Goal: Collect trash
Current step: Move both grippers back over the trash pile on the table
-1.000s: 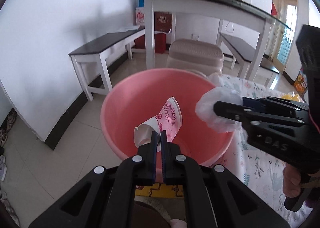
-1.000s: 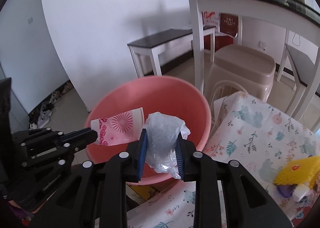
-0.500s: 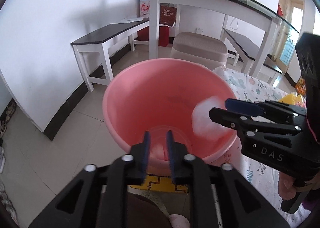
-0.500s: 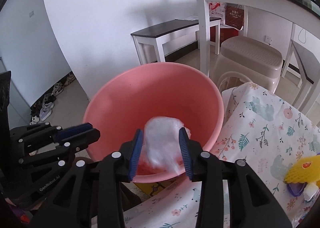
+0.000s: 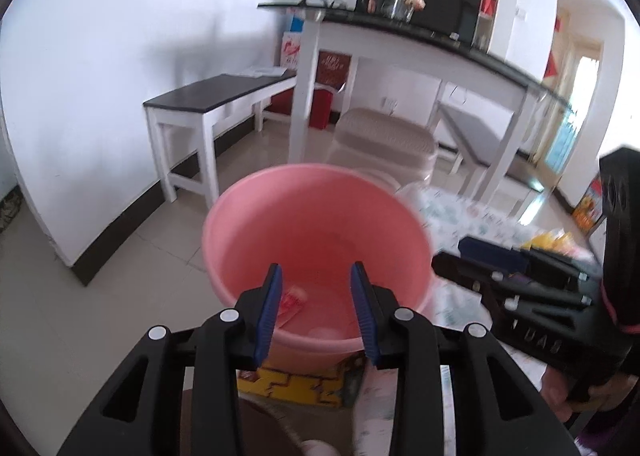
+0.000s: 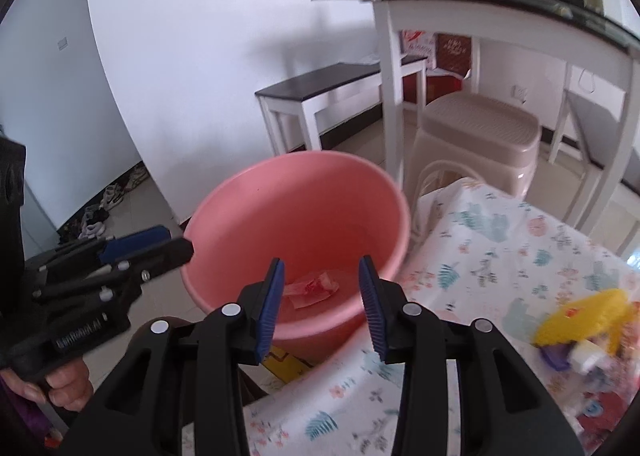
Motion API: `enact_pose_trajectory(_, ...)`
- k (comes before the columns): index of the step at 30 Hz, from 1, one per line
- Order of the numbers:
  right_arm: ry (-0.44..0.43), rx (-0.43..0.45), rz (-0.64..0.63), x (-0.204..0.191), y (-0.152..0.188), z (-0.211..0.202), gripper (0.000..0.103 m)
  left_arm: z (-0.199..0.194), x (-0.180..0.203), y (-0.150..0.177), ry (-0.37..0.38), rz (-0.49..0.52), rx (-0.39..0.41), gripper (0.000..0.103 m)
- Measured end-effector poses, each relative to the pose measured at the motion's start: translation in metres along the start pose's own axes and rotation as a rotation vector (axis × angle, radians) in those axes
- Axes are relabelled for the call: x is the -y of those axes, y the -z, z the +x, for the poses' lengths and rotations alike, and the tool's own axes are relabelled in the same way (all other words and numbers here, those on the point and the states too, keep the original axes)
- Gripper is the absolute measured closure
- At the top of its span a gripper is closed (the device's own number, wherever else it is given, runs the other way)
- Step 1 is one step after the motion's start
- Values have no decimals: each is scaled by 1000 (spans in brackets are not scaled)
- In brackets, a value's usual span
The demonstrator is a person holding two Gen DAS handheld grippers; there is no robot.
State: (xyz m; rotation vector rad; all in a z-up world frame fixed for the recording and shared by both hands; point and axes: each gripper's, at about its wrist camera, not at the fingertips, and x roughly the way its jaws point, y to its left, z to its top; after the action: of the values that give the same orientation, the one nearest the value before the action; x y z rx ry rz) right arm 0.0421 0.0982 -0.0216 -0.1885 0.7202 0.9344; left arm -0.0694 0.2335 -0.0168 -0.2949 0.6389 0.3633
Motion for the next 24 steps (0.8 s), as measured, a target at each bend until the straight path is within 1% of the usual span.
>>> enact_pose_trajectory(3, 40, 21, -5, 7, 5, -21, 64, -5, 11, -2, 46, 2, 25, 68)
enact_pose_trajectory(5, 63, 32, 2, 13, 10, -34, 64, -7, 24, -3, 81, 14, 35, 66)
enact_pose_trajectory(11, 155, 72, 36, 38, 28, -77, 64, -8, 67, -1, 170, 67, 29, 63)
enact_pose_trajectory(17, 260, 114, 92, 71, 51, -119, 64, -7, 114, 5, 266, 153, 4, 55)
enact_pose_trajectory(21, 313, 122, 155, 96, 67, -140, 64, 0, 148, 15, 321, 230, -35, 54)
enact_pose_trajectory(24, 357, 125, 202, 115, 81, -153, 64, 7, 164, 23, 357, 265, -74, 54)
